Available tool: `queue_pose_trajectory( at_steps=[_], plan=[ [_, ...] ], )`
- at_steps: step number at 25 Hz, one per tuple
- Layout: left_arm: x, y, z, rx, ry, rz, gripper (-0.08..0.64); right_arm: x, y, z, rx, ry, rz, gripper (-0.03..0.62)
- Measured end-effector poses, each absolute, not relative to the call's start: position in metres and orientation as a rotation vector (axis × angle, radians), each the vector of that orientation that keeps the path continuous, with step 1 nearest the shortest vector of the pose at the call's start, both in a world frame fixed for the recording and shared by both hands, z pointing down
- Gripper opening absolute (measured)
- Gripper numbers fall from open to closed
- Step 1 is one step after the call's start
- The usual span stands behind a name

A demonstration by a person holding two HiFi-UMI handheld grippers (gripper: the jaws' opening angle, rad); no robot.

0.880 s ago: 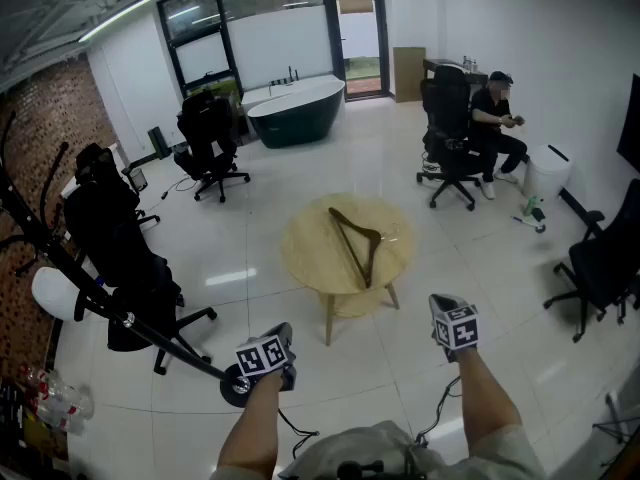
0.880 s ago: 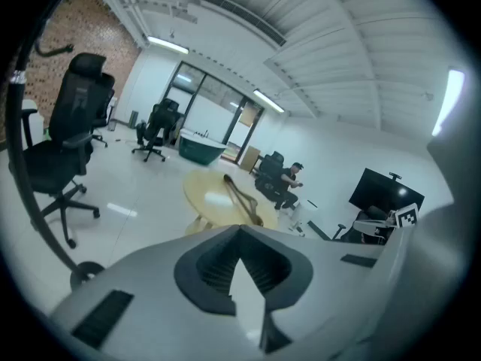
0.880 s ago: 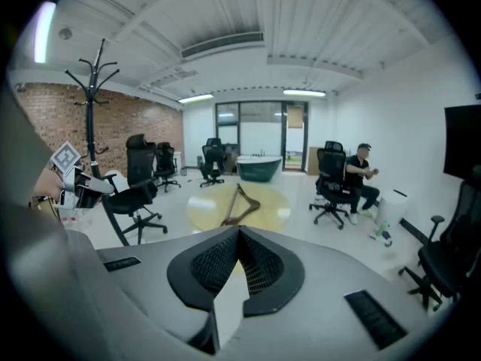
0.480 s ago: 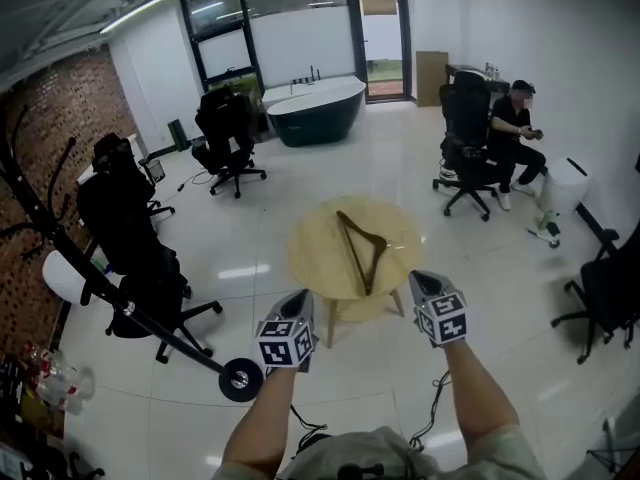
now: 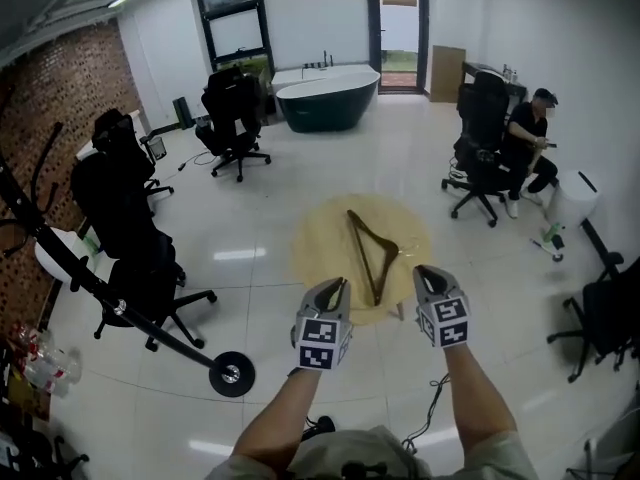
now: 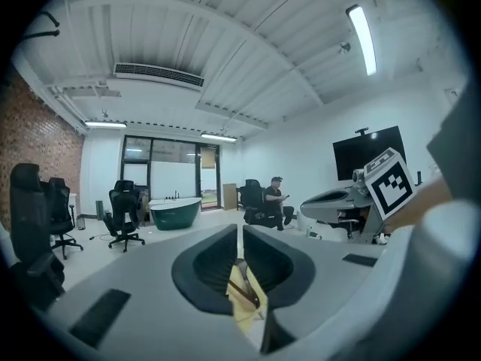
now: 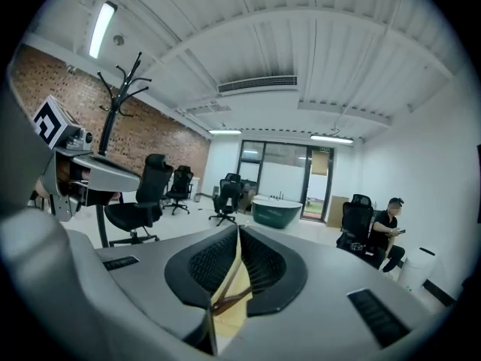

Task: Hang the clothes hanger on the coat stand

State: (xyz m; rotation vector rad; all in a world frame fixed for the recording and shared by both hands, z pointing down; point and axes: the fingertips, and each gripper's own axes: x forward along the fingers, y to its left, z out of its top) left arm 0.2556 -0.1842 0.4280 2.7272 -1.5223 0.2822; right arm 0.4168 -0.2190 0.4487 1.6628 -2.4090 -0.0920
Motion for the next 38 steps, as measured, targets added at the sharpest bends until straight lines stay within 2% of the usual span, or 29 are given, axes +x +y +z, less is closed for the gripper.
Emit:
queue_pose_trajectory(
  at_steps=[2,5,8,13,19,26,29,32,38],
  plan=[
    [0.221,-0.224,0.434,2.747,-1.497,0.279,0.028,0.379,-0.256,0.453,1.685,-2.377,-0.094,0.041],
    [0.167,-0.276,0.429,2.77,-1.467,0.246,0.051,0.321,-0.305,0.446,1.716,-2.342,-0.097,0.041],
    [0.154,-0.318,0.423,2.781,-1.462,0.198,0.051,0.307,-0.344,0.441,1.732,-2.325,-0.105,0.041],
    [0.223,-0.365,0.429,2.755,-1.519,0.176,0.051,0.373,-0.389,0.453,1.713,-2.339,-0.094,0.041],
    [0.392,-0.439,0.459,2.666,-1.652,0.204,0.091,0.524,-0.471,0.491,1.574,-2.415,-0.097,0.067],
    [0.522,-0.499,0.477,2.559,-1.808,0.262,0.107,0.662,-0.556,0.524,1.504,-2.459,-0.007,0.11],
    [0.539,-0.529,0.494,2.543,-1.798,0.328,0.12,0.681,-0.599,0.555,1.508,-2.425,0.08,0.112],
    [0.525,-0.553,0.519,2.529,-1.765,0.372,0.12,0.672,-0.634,0.591,1.532,-2.352,0.177,0.132],
    [0.496,-0.648,0.557,2.536,-1.674,0.401,0.12,0.657,-0.725,0.641,1.616,-2.206,0.342,0.132]
  ],
)
